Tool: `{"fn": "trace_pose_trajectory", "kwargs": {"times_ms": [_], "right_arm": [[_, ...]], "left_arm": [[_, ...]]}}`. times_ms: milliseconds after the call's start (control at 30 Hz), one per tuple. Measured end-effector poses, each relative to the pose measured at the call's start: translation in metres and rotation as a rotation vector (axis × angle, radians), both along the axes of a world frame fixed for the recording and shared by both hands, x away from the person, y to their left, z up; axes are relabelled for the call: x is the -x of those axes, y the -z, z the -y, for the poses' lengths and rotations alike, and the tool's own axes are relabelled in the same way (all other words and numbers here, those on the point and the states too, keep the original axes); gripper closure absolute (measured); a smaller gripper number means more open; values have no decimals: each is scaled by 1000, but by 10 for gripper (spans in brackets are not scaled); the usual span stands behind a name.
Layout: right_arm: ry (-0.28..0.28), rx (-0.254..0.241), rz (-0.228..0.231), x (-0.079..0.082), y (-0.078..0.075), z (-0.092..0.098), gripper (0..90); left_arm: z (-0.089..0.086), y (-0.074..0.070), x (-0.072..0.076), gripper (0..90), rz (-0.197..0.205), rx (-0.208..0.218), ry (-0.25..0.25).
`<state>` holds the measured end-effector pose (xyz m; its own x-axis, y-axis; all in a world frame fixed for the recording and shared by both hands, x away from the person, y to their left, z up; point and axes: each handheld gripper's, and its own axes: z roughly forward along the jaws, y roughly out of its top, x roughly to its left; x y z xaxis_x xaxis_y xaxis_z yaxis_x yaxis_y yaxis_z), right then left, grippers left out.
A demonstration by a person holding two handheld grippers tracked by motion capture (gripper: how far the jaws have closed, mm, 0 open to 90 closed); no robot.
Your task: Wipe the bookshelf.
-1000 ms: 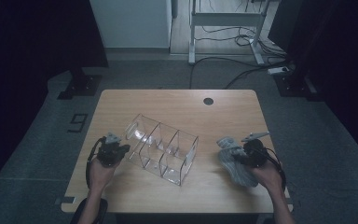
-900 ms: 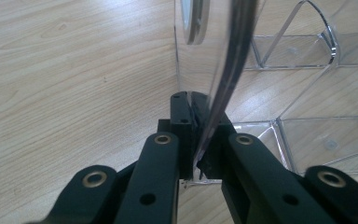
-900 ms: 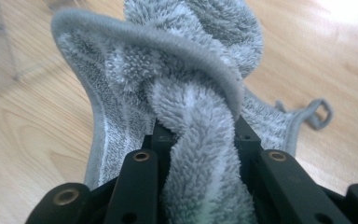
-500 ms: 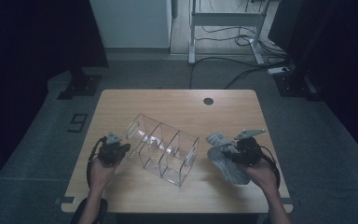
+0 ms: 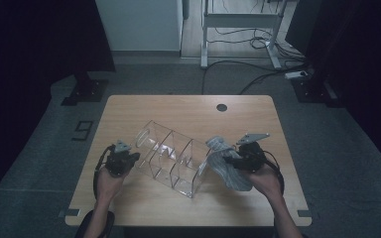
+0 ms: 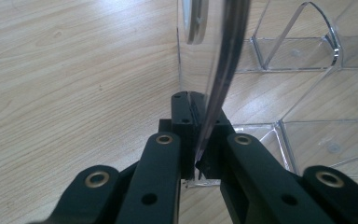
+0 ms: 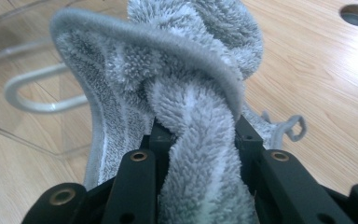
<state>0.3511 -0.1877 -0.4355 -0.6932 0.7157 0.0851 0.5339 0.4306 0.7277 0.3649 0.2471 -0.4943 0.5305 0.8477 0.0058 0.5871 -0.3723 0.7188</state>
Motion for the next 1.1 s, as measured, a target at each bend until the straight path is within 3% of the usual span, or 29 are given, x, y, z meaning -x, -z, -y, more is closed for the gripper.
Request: {"fn": "trace_pose_trajectory", "kwargs": {"times_ms": [467,1100], "right_arm": [[-62,1,26,-7,6,-27,669],[-121,43,66,12,-1,-40,673]], "left_arm": [[4,-1,-2,870,-6,-13,0],[10,-1,-3,870,-3,-42,-30]]}}
